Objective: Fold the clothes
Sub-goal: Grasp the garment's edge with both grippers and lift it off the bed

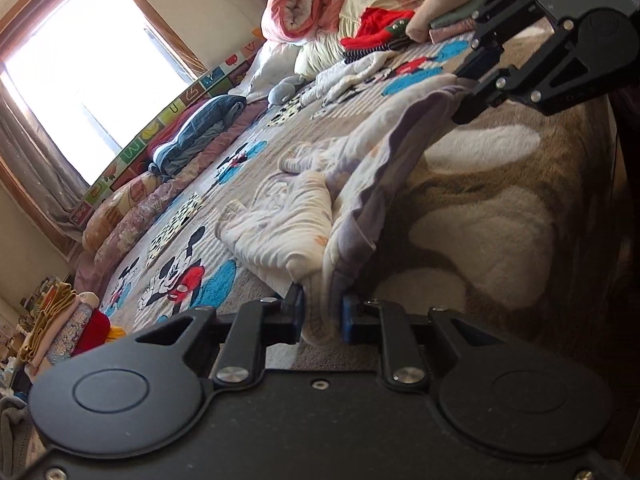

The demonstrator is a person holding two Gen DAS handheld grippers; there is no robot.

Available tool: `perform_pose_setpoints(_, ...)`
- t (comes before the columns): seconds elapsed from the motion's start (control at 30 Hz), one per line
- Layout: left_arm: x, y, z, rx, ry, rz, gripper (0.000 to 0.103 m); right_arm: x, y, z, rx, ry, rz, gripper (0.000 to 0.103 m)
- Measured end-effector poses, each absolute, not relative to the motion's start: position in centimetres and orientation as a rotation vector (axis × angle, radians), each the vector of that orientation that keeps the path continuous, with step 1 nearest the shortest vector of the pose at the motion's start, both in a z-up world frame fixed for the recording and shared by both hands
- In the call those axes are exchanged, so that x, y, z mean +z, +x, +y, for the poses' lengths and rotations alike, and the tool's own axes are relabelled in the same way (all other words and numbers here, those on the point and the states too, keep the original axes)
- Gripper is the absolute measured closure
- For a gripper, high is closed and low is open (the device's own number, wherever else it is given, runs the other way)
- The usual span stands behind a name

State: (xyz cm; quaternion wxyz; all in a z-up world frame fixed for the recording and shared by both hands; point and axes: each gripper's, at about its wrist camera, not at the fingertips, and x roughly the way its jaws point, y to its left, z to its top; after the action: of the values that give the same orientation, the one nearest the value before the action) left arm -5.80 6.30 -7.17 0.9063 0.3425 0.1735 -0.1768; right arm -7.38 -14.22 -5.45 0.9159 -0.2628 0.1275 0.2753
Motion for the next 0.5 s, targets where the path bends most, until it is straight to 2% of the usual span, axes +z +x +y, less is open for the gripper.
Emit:
perform_pose_setpoints(0.2, -3.3, -3.7, 8.1, -0.332, 0.45, 0.285, 0.083, -2.0, -7.1, -15.1, 0.552, -0.473, 0.162, 0.082)
perform_pose_setpoints(0.5, -0.8, 2.8, 10.8, -0.376, 0.103, 0.288, 0.083, 2.3, 0.0, -17.1, 0.566, -0.215, 0.115, 0.076)
